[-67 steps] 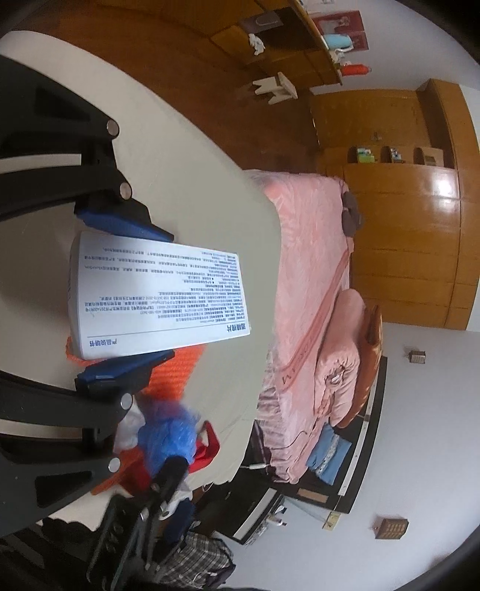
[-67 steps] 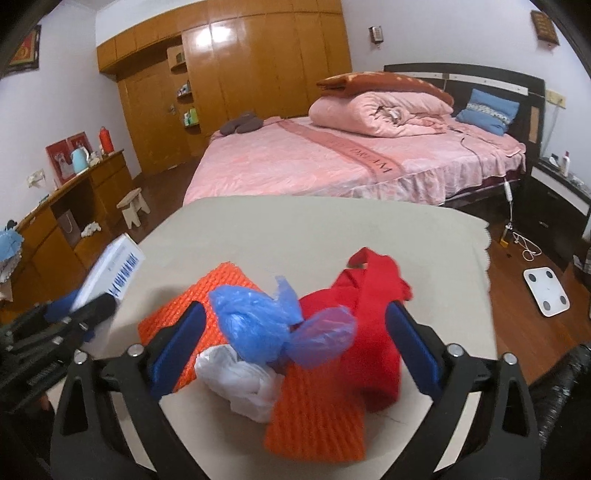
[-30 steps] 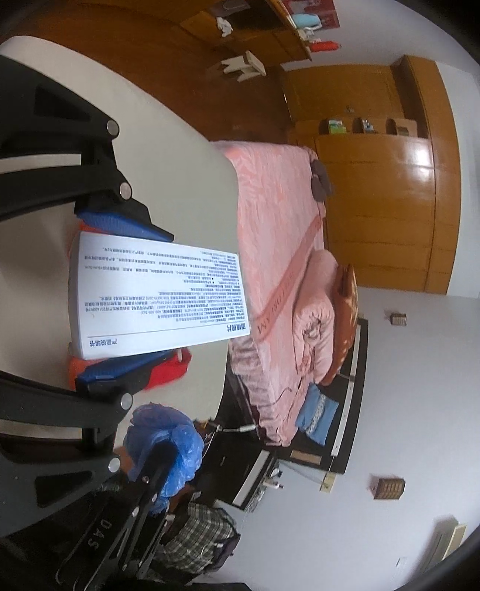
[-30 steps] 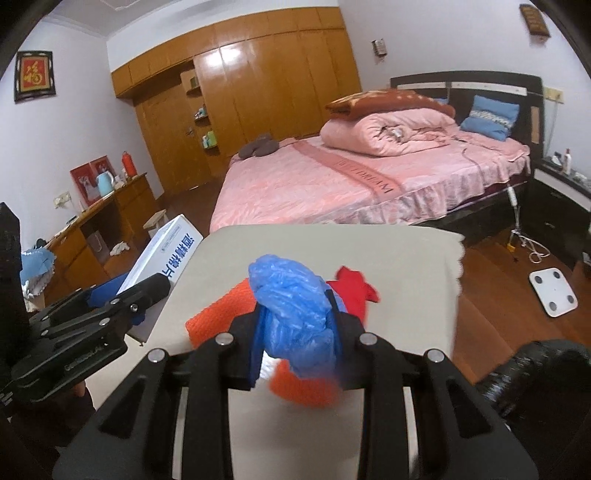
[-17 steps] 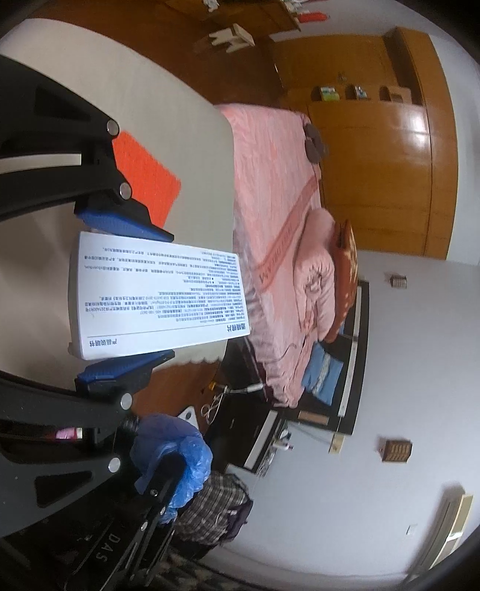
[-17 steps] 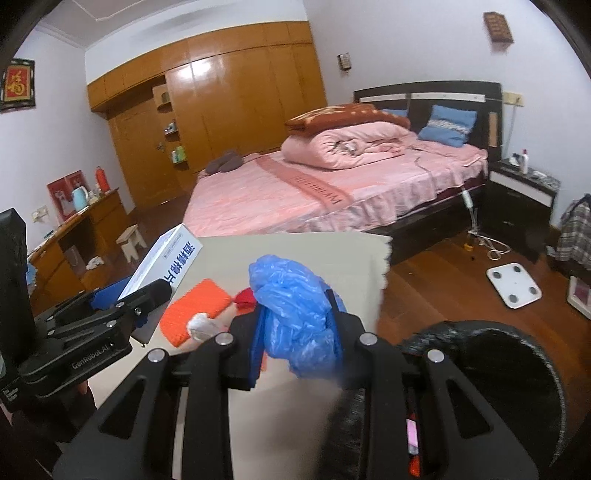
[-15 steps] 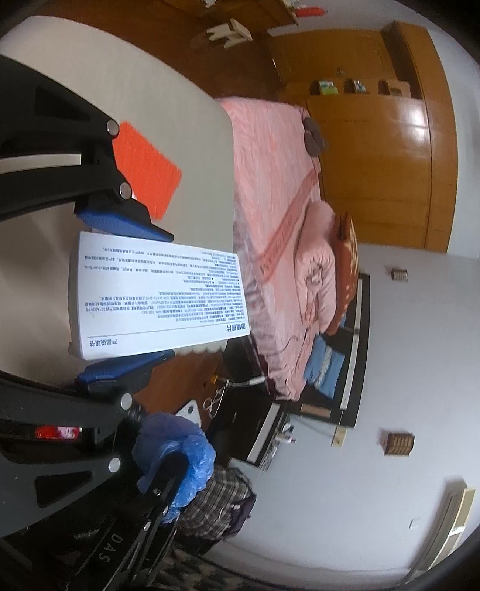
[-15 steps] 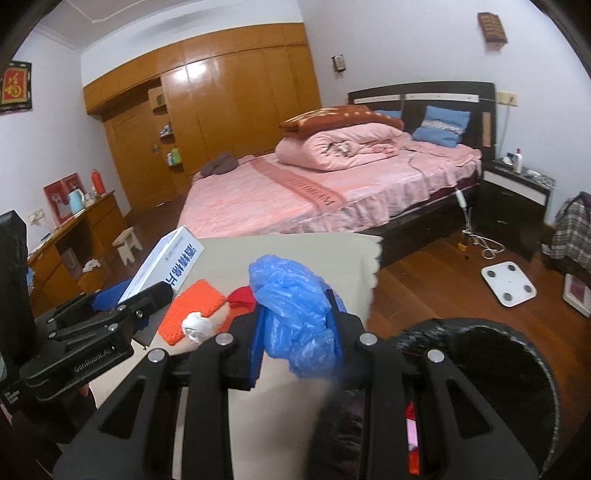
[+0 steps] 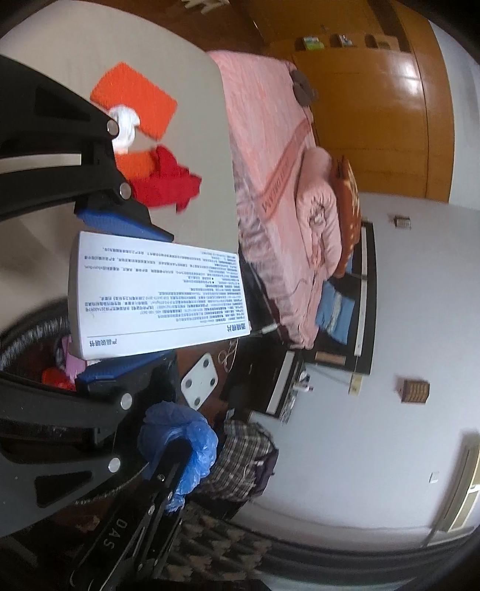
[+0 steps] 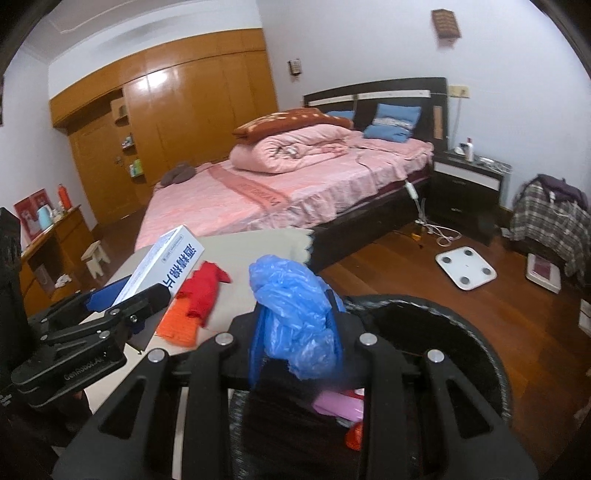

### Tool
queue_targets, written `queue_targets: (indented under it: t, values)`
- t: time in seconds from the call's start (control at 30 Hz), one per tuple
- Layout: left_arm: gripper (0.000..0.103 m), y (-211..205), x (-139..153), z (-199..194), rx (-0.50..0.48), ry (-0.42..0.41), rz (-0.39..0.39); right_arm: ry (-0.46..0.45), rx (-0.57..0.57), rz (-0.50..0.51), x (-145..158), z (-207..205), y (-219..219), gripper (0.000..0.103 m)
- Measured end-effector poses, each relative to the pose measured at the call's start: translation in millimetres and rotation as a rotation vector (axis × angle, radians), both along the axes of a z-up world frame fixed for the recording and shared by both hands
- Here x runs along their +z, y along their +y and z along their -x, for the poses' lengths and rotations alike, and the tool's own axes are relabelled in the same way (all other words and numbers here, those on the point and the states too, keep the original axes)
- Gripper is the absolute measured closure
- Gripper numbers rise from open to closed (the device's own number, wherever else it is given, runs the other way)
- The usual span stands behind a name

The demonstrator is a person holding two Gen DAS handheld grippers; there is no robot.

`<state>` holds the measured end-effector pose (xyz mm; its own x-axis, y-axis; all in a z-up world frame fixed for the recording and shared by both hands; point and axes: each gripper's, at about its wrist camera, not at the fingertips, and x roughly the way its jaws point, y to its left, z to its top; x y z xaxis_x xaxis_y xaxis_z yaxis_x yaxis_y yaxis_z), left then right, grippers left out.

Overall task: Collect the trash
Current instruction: 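Carry the white box and blue bag over the bin and release them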

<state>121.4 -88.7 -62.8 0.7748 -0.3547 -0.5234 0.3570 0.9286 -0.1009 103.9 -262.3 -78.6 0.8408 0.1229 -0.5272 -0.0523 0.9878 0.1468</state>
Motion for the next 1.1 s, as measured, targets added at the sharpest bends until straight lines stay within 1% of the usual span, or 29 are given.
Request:
queue_targets:
  t: [0.2,0.43,0.6,0.77,0.87,0.9,0.93,0.97,1.0,1.03,1.07,1.1]
  values:
    - [0.048,-36.4,-5.9,1.5,-0.075,0.012,-0.007,0.021,-0.069,0.006,-11.0,13.3,-29.5,0.075]
    - [0.048,-70.1,-18.5,1.1,-0.142,0.031,-0.015,0.044,-0.14,0.009,-22.5,23.8,-60.8,0.075]
    - [0.048,-88.9,-26.7,0.1,-0.175,0.039,-0.023,0.061,-0.182,0.01,-31.2,29.7,-79.2,0.075]
    - [0.047,-102.5,-37.1,-3.5,-0.204,0.069,-0.029,0.079,-0.203,0.011,-40.6,30.9,-90.0,0.075]
    - [0.046,-108.6,-41.5,-4.5,-0.23,0.084,-0.033,0.091,-0.216,0.015,-45.4,32.0,-93.4,0.071]
    - [0.044,-109.5,-43.2,-5.5,-0.241,0.095,-0.029,0.094,-0.226,0.019,-47.0,32.3,-94.6,0.064]
    - [0.036,-109.1,-44.2,-6.1,-0.241,0.1,-0.028,0.1,-0.234,0.019,-48.4,32.4,-96.2,0.057]
    - [0.033,-108.2,-44.3,-6.1,-0.239,0.1,-0.025,0.098,-0.244,0.022,-49.2,33.3,-97.4,0.054]
    - [0.032,-106.1,-44.1,-5.7,-0.238,0.096,-0.019,0.095,-0.25,0.024,-49.4,34.9,-98.3,0.049]
    - [0.031,-104.1,-43.6,-6.0,-0.237,0.094,-0.016,0.09,-0.256,0.026,-49.2,35.8,-98.7,0.04]
    - [0.029,-101.9,-42.8,-5.8,-0.232,0.089,-0.017,0.087,-0.259,0.029,-48.1,35.9,-99.0,0.036]
    - [0.029,-99.2,-41.5,-5.9,-0.224,0.082,-0.02,0.079,-0.265,0.033,-47.2,36.6,-99.2,0.027]
